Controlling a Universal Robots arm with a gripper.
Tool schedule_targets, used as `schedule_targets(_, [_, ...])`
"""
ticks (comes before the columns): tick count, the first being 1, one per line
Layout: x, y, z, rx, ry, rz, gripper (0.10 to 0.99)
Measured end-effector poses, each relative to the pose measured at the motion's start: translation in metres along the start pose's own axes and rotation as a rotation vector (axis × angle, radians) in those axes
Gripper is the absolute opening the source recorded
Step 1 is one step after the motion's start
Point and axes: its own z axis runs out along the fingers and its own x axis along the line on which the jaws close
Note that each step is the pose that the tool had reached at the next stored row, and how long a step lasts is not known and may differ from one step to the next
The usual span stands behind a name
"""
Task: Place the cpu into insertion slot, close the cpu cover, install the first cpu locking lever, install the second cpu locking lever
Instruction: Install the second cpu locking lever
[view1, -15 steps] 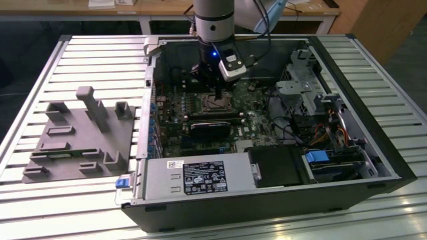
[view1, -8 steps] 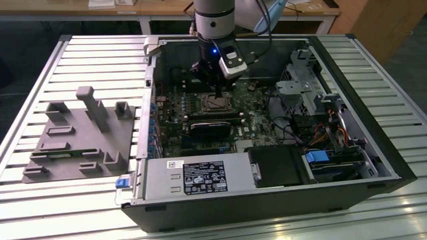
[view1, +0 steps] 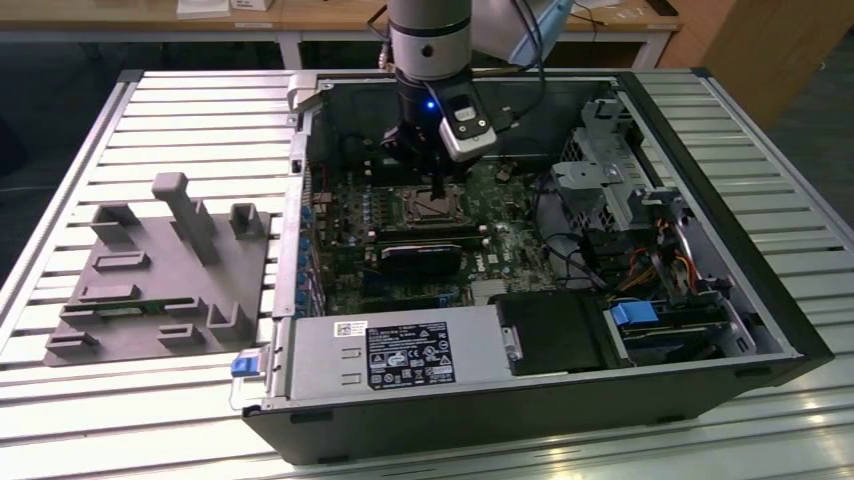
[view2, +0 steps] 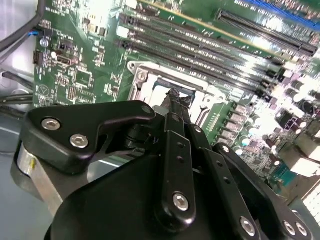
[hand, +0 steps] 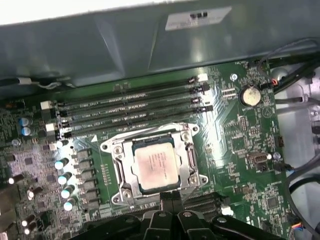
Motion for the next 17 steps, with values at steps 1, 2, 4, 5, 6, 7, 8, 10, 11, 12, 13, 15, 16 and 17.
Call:
schedule_targets(1, [-0.0003, -0.0016, 0.0, 0.0, 0.0, 0.0, 0.102])
schedule_targets(2, [-0.0007, -0.003, -0.0001, 0.0, 0.0, 0.0, 0.102])
schedule_targets(4, [-0.0013, -0.0058, -0.0001, 0.0, 0.0001, 0.0, 0.102])
schedule_targets(5, [-0.0016, -0.0073, -0.0001, 0.0, 0.0, 0.0, 0.102])
schedule_targets(6, [-0.002, -0.009, 0.0, 0.0, 0.0, 0.0, 0.102])
schedule_targets(7, [-0.0023, -0.0106, 0.0001, 0.0, 0.0, 0.0, 0.102])
schedule_targets(8, [-0.0026, -0.012, 0.0002, -0.001, 0.0002, 0.0, 0.102])
schedule_targets(10, [-0.0032, -0.0146, 0.0002, -0.002, 0.0008, 0.0, 0.102])
schedule_targets(11, [-0.0035, -0.0158, 0.0003, -0.003, 0.001, 0.0, 0.102])
schedule_targets(12, [-0.0037, -0.0172, 0.0004, -0.005, 0.0014, 0.001, 0.102])
schedule_targets(13, [-0.0041, -0.0187, 0.0006, -0.01, 0.0025, 0.001, 0.102])
schedule_targets(15, [-0.0047, -0.022, 0.0012, -0.028, 0.0069, 0.003, 0.102])
schedule_targets(16, [-0.005, -0.0233, 0.0015, -0.038, 0.0095, 0.004, 0.102])
schedule_targets(17, [-0.0053, -0.0249, 0.0019, -0.046, 0.0112, 0.005, 0.102])
